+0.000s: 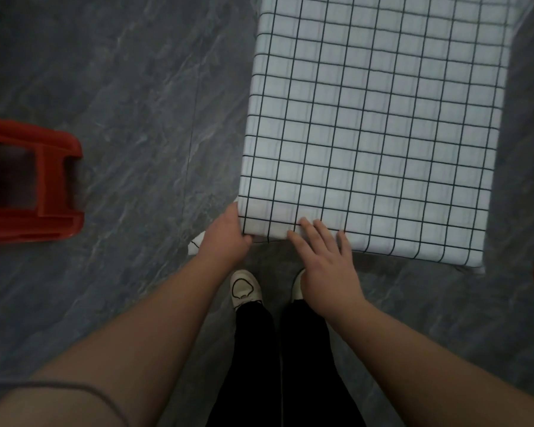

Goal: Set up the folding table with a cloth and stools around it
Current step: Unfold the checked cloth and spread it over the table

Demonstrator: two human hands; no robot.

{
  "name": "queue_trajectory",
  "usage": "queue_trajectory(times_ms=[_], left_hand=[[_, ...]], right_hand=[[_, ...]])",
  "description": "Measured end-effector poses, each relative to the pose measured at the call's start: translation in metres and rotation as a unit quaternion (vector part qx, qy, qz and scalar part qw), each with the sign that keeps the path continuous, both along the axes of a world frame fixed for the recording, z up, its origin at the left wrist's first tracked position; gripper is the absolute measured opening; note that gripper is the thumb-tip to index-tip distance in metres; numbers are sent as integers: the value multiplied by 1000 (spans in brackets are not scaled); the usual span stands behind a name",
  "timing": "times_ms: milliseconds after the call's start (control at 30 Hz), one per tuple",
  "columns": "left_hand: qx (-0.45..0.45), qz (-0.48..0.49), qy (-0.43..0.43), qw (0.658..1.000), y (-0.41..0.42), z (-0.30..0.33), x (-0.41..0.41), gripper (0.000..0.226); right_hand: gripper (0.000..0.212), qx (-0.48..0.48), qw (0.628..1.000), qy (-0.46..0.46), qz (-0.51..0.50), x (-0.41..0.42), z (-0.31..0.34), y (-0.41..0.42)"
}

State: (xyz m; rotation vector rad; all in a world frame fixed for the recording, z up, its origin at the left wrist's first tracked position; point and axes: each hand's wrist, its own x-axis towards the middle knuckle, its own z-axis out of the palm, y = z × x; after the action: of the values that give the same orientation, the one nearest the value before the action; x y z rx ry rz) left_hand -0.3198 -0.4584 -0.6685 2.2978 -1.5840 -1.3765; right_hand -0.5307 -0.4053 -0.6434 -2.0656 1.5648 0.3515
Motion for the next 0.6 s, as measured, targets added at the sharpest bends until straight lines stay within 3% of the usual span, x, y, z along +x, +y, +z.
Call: queue_trajectory(times_ms=[233, 367, 600], left_hand=[[43, -31, -2, 999, -3, 41, 10, 93], [48, -136, -76, 987, -4, 111, 10, 86], [-87, -286, -164, 940, 7, 291, -5, 70]], right_hand=[[73, 12, 999, -21, -33, -12, 36, -13], [67, 12, 998, 12, -60, -25, 103, -26], [63, -53, 992, 45, -102, -45, 280, -18]])
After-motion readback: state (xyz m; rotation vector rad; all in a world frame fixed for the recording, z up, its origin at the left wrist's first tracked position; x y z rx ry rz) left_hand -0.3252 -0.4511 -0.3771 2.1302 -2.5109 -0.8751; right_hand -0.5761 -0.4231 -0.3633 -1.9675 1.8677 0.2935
